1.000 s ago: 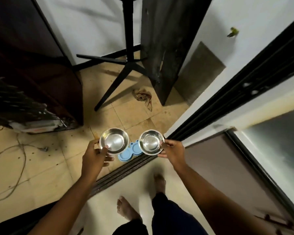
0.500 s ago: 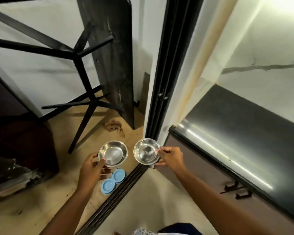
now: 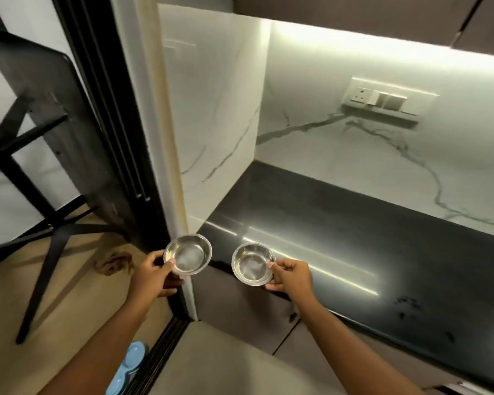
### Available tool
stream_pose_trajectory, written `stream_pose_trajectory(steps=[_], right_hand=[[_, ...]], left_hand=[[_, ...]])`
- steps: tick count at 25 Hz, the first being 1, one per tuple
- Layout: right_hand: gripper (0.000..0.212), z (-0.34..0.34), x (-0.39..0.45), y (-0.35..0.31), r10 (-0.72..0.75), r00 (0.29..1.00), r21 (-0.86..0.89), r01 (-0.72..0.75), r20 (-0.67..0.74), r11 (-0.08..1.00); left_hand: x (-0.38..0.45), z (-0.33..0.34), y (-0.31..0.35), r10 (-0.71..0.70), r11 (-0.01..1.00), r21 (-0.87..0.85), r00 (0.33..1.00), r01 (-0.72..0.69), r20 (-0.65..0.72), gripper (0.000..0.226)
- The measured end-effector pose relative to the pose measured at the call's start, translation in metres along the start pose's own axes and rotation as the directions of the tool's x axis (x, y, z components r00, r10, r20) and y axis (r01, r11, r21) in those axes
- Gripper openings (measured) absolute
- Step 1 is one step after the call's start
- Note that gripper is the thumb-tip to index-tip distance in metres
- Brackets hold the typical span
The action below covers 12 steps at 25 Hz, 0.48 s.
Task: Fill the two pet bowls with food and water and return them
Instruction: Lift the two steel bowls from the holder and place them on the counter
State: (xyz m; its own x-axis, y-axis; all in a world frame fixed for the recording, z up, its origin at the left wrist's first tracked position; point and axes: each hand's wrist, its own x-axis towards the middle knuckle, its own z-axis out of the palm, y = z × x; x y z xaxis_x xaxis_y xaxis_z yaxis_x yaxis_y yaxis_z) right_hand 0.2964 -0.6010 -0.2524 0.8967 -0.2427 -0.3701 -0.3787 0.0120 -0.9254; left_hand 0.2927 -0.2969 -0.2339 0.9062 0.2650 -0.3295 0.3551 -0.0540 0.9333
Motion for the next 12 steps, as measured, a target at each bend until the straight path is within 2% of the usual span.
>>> stream_pose_trajectory(steps=[6, 12], right_hand=[[0.014, -0.055, 0.013, 0.004, 0.045, 0.98, 0.084, -0.03, -0.193, 0.996], [0.02, -0.042, 0.037, 0.023, 0.128, 0.951, 0.134, -0.093, -0.282, 0.987]], left_hand=[[0.044, 0.064, 0.003, -0.037, 0.996, 0.08, 0.996, 0.03, 0.085, 0.028], [0.094, 0.096, 0.0, -0.093, 0.987, 0.153, 0.967, 0.057, 0.237, 0.023]])
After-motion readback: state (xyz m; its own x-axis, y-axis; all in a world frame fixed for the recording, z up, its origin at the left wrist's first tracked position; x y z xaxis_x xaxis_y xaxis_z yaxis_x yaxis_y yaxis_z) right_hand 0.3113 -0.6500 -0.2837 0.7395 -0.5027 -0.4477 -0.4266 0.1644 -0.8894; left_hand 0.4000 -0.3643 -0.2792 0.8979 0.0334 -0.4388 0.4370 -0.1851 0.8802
